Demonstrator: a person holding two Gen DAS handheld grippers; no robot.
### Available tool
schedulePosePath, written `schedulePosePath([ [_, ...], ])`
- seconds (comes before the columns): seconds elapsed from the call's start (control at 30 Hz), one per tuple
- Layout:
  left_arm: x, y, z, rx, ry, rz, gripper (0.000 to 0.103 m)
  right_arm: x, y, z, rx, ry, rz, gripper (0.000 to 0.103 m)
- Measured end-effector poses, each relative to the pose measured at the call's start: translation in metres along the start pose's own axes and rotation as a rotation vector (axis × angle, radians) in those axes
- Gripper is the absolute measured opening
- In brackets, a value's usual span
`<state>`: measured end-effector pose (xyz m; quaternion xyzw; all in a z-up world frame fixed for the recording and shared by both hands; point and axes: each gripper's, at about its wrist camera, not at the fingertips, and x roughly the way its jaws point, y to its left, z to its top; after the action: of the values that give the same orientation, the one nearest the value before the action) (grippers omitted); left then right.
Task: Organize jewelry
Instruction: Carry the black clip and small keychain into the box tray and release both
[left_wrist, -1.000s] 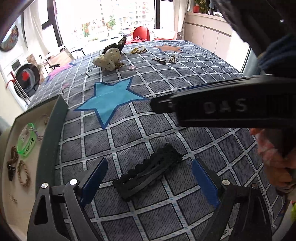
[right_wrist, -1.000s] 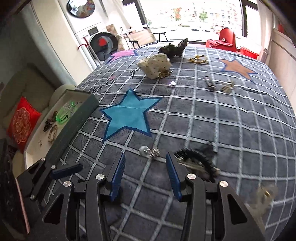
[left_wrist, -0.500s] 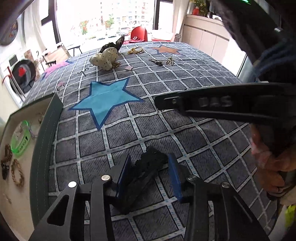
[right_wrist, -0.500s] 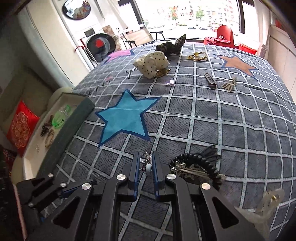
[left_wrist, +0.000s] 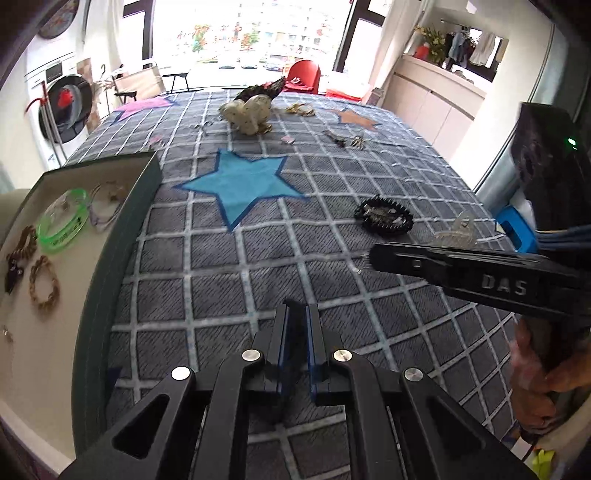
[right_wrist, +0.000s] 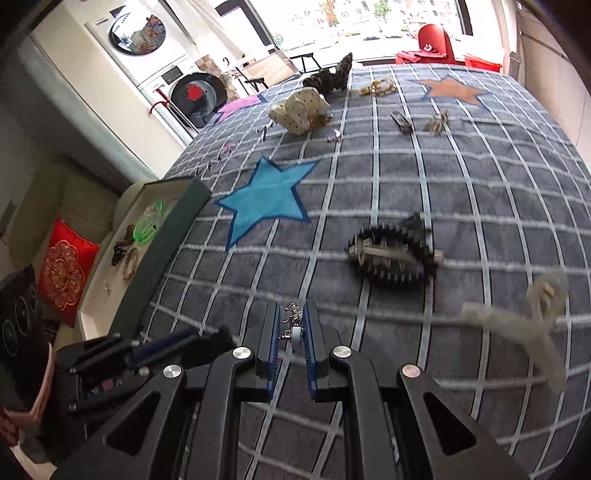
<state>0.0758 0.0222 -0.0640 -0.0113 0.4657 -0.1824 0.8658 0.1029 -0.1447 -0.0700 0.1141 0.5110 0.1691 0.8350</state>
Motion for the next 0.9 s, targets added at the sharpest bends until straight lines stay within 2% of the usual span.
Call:
schedulePosePath([
  [0.27,-0.012,0.012,-0.009,-0.012,-0.002,0.034,0.012,-0.012,0.001,-0.019,0.02,-0.003,-0.007,0.014],
  [0.3,-0.013,0.011,-0.008,-0.007,0.007,0.038,0.019,-0.012,0.001,-0.021,0.023,-0.003,-0.006,0.014],
  [0.37,-0.016,0.011,-0.009,0.0,-0.005,0.067,0.102,-0.014,0.0,-0.023,0.034,-0.004,-0.004,0.014],
  [0.43,-0.023,0.009,-0.01,0.013,-0.059,0.102,0.103,-0.015,-0.001,-0.025,0.038,-0.005,-0.003,0.014],
  [0.53,-0.018,0.004,-0.006,0.055,-0.038,0.118,0.103,-0.018,-0.002,-0.029,0.041,-0.007,-0.004,0.014],
  [0.67,0.003,0.0,-0.003,0.109,0.034,0.134,0.103,-0.022,-0.005,-0.033,0.051,-0.01,-0.004,0.014],
  [0.7,0.007,0.0,-0.003,0.113,0.05,0.127,0.102,-0.023,-0.006,-0.034,0.053,-0.011,-0.004,0.014],
  [0.73,0.01,0.0,-0.004,0.118,0.069,0.12,0.091,-0.024,-0.006,-0.035,0.055,-0.012,-0.004,0.014],
  [0.77,0.013,-0.001,-0.005,0.125,0.088,0.115,0.086,-0.025,-0.007,-0.035,0.056,-0.013,-0.004,0.014],
  [0.9,0.017,-0.006,-0.011,0.159,0.114,0.102,0.083,-0.027,-0.007,-0.038,0.058,-0.017,-0.002,0.014],
])
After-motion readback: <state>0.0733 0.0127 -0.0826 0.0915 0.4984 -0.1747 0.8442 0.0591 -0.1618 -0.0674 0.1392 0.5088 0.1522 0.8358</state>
